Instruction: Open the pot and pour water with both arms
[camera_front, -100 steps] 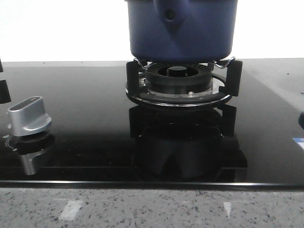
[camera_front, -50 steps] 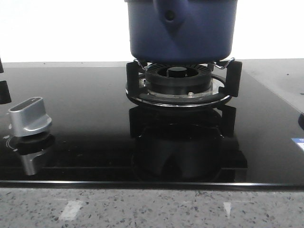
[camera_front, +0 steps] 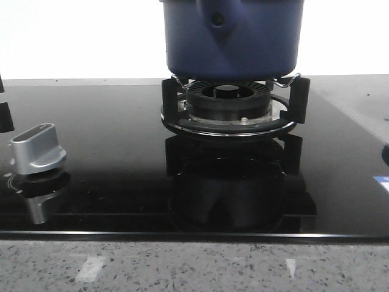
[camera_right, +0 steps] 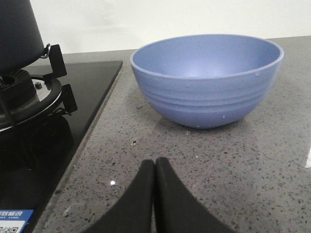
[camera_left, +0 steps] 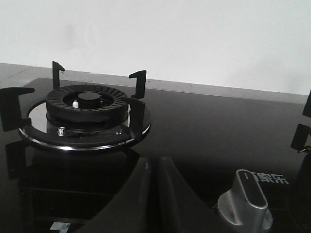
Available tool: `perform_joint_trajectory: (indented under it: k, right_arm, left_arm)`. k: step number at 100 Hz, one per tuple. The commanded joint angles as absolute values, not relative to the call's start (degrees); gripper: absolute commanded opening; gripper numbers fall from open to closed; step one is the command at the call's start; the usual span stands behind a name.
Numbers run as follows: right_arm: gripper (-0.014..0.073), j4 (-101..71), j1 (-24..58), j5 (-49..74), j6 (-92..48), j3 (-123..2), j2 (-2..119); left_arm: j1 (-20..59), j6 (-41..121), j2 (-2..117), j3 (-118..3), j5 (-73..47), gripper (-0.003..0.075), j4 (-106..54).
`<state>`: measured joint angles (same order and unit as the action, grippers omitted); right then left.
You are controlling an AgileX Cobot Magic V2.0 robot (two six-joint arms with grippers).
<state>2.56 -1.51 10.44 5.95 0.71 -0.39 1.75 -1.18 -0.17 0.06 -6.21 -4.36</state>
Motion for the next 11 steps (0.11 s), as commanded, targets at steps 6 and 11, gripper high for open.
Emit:
perform_joint_trajectory:
  k: [6, 11]
  right_arm:
    - [-0.0046, 3.2, -1.8, 6.5, 5.8, 2.1, -1.6]
    - [-0.0046, 3.2, -1.8, 6.5, 5.8, 2.1, -1.6]
  left_arm:
    - [1.9, -1.8, -1.8, 1.9, -2.0, -0.002, -4.3]
    - [1.9, -1.8, -1.8, 1.9, -2.0, -0.002, -4.3]
